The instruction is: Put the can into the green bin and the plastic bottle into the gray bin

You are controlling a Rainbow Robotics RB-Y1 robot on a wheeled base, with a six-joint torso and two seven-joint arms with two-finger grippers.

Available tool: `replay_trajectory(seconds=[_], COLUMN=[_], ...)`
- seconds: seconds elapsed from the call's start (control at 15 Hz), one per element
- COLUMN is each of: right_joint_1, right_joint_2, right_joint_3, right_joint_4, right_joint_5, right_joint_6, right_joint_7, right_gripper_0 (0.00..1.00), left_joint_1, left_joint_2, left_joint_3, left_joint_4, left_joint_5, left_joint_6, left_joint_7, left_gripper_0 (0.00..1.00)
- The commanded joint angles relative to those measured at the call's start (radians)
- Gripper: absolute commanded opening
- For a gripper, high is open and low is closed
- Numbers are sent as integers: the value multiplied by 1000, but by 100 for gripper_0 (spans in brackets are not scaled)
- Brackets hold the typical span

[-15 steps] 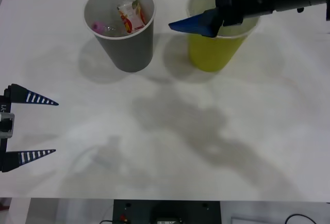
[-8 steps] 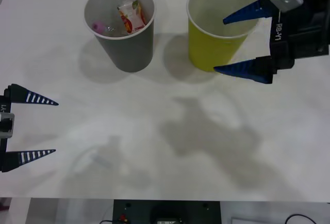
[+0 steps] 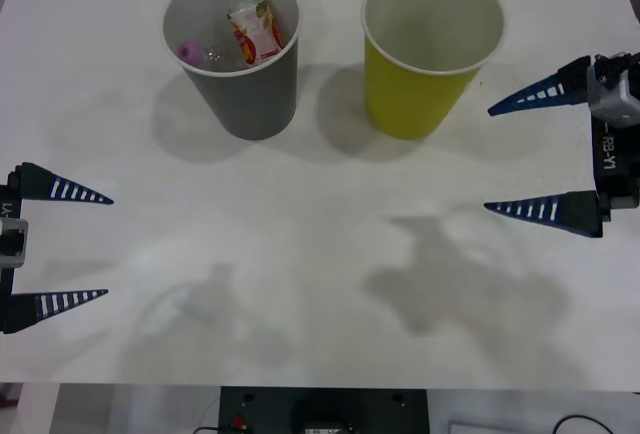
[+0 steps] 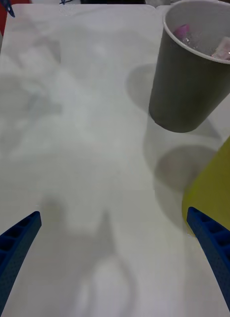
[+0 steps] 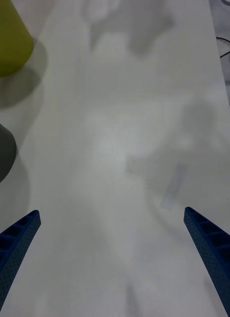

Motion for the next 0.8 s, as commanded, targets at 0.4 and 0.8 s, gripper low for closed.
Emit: replay_trajectory(seconds=[0.4,0.8], right_joint_1=[274,410], right_joint_2=[10,79], right_joint_3=[-164,-227], right_joint_4=[1,3], right_joint_5=[-23,-22], right_joint_6=[-79,-79], right_joint_7=[226,355], right_gripper_0=[100,100], left_joint_1=[0,0], left_joint_2=[0,0], left_joint_3=[0,0], left_joint_4=[0,0], left_joint_5=[0,0], left_joint_6=[0,0], left_joint_7=[0,0], left_gripper_0=[100,100])
